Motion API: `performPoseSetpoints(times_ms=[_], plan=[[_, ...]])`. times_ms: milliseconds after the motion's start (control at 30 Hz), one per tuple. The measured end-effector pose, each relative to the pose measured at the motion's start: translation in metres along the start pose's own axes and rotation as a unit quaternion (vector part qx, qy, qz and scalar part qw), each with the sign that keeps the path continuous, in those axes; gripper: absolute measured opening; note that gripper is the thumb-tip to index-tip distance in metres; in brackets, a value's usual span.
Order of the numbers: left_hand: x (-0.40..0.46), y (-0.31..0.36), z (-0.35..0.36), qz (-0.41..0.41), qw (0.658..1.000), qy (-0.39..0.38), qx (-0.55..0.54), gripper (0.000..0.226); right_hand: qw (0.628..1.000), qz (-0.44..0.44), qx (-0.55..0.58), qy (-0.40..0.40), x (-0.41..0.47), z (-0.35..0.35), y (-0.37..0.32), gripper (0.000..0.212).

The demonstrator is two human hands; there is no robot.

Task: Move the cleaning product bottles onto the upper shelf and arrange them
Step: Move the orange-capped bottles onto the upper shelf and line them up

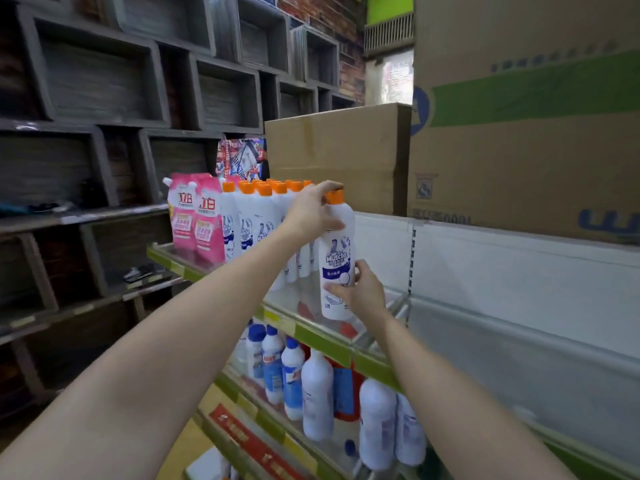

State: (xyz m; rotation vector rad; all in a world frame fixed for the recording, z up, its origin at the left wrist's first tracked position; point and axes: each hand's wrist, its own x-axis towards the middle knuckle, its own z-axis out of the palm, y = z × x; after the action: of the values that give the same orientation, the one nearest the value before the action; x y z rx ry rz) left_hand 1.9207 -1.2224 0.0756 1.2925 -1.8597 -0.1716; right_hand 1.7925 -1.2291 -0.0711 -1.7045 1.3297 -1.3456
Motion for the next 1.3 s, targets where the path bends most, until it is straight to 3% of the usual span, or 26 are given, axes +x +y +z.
performPoseSetpoints(times_ms=[167, 333, 533, 633, 800, 1033, 1300], plan=[[0.062, -0.036, 0.013, 0.081, 0.986, -0.012, 0.145, 0.079, 0.998, 0.021, -0.058, -0.006, 0.058, 0.024, 0.010, 0.052], [0.109, -0.062, 0.020, 0.123, 0.966, -0.026, 0.225, 0.057, 0.993, 0.058, -0.101, 0.032, 0.107, 0.047, 0.015, 0.059], [0.155, -0.097, 0.025, 0.138, 0.959, -0.050, 0.244, 0.063, 0.989, 0.075, -0.102, 0.073, 0.159, 0.076, 0.025, 0.062], [0.169, -0.108, 0.031, 0.149, 0.962, -0.048, 0.225, 0.065, 0.983, 0.078, -0.115, 0.117, 0.179, 0.090, 0.040, 0.074], [0.185, -0.123, 0.043, 0.180, 0.958, -0.017, 0.222, 0.056, 0.968, 0.094, -0.143, 0.185, 0.191, 0.105, 0.040, 0.051], [0.185, -0.129, 0.048, 0.200, 0.958, 0.015, 0.205, 0.047, 0.954, 0.131, -0.150, 0.222, 0.185, 0.112, 0.037, 0.060], [0.161, -0.127, 0.044, 0.292, 0.902, 0.030, 0.316, 0.038, 0.929, 0.169, -0.267, 0.192, 0.149, 0.112, 0.042, 0.040]])
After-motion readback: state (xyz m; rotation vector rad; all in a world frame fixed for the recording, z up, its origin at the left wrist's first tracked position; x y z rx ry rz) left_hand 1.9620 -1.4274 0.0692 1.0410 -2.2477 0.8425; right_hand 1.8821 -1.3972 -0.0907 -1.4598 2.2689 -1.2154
